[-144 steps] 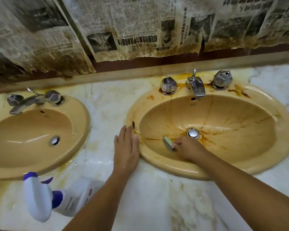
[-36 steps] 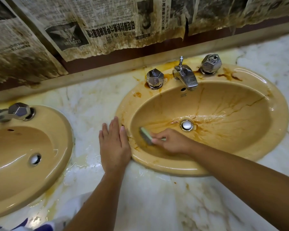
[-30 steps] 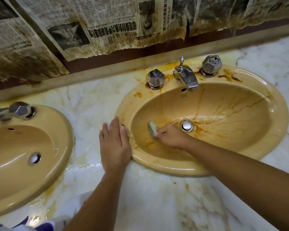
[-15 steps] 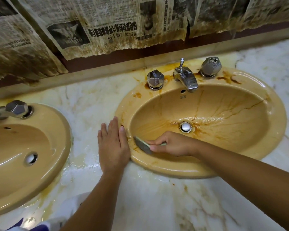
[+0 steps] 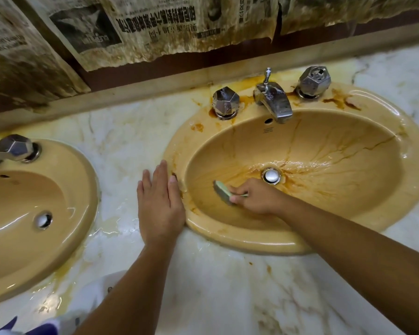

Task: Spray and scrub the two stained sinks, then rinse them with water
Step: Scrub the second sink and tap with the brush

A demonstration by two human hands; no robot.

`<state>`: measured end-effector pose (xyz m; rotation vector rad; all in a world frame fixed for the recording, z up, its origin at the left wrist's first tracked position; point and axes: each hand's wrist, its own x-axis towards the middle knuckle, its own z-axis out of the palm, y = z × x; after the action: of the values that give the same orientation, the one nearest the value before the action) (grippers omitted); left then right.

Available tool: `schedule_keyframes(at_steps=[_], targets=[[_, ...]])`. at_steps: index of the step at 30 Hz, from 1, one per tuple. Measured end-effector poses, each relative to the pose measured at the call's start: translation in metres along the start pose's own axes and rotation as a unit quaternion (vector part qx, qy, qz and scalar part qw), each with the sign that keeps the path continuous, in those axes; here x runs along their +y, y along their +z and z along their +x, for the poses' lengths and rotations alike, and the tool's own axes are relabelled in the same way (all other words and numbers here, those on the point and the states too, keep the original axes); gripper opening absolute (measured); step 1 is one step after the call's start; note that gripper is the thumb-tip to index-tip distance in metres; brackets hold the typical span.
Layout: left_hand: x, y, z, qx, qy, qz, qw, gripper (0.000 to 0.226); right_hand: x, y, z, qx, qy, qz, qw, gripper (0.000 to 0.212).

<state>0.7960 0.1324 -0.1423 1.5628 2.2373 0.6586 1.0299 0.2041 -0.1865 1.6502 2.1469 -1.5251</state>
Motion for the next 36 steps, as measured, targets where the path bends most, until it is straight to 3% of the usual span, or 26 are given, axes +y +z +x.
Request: schedule_keyframes(at_steps=[3, 5, 8, 10, 12, 15, 17, 19, 21, 24, 27, 28, 30, 32, 34, 36], targets=[[0.002, 0.000, 0.000, 0.003, -0.007, -0.004, 1.000, 0.051, 0.040, -0.025, 0.008, 0.061, 0.120, -0.184, 0.974, 0.033], [0.003, -0.001, -0.001, 0.004, -0.006, -0.005, 1.000, 0.051, 0.035, -0.024, 0.008, 0.080, 0.120, -0.213, 0.966, 0.029], [0.003, -0.002, 0.000, 0.002, -0.008, -0.003, 1.000, 0.051, -0.007, 0.005, -0.013, -0.031, -0.028, -0.016, 0.999, 0.029], [0.003, -0.001, 0.000, 0.000, -0.008, -0.002, 1.000, 0.051, -0.006, 0.011, -0.023, -0.068, -0.060, 0.016, 0.996, 0.029], [0.004, -0.001, 0.000, 0.001, -0.010, -0.003, 1.000, 0.051, 0.021, -0.012, -0.010, -0.015, -0.012, -0.097, 0.995, 0.033], [0.005, -0.002, 0.000, 0.003, -0.012, -0.006, 1.000, 0.050, 0.046, -0.038, 0.011, 0.092, 0.132, -0.289, 0.944, 0.038], [0.005, -0.001, 0.000, 0.003, -0.009, -0.006, 1.000, 0.050, 0.030, -0.023, 0.013, 0.045, 0.089, -0.259, 0.961, 0.037], [0.004, -0.001, 0.000, 0.003, -0.009, -0.003, 1.000, 0.051, 0.008, 0.002, -0.006, -0.047, -0.042, -0.131, 0.989, 0.037], [0.004, -0.001, 0.000, 0.002, -0.011, 0.000, 1.000, 0.052, 0.006, 0.004, -0.022, -0.100, -0.084, -0.038, 0.991, 0.038], [0.006, -0.001, -0.002, 0.001, -0.021, -0.006, 1.000, 0.050, 0.036, -0.021, -0.005, -0.026, 0.009, -0.124, 0.992, 0.034], [0.006, -0.001, -0.002, 0.004, -0.023, -0.003, 1.000, 0.050, 0.028, -0.021, 0.016, 0.079, 0.113, -0.244, 0.960, 0.040], [0.005, 0.000, -0.002, 0.003, -0.021, -0.002, 1.000, 0.051, 0.012, -0.010, 0.019, 0.085, 0.099, -0.204, 0.970, 0.039], [0.003, 0.001, 0.000, 0.001, -0.020, -0.002, 1.000, 0.054, -0.023, 0.019, 0.010, 0.070, -0.008, -0.053, 0.996, 0.041], [0.001, 0.001, 0.001, 0.001, -0.018, 0.002, 1.000, 0.055, -0.040, 0.033, -0.017, 0.009, -0.093, 0.089, 0.992, 0.041], [0.001, 0.001, 0.000, 0.002, -0.014, 0.004, 1.000, 0.054, -0.019, 0.016, -0.024, -0.044, -0.107, 0.041, 0.992, 0.040], [0.001, 0.001, 0.000, 0.002, -0.017, 0.001, 1.000, 0.052, 0.020, -0.013, -0.011, -0.023, 0.000, -0.119, 0.993, 0.040]])
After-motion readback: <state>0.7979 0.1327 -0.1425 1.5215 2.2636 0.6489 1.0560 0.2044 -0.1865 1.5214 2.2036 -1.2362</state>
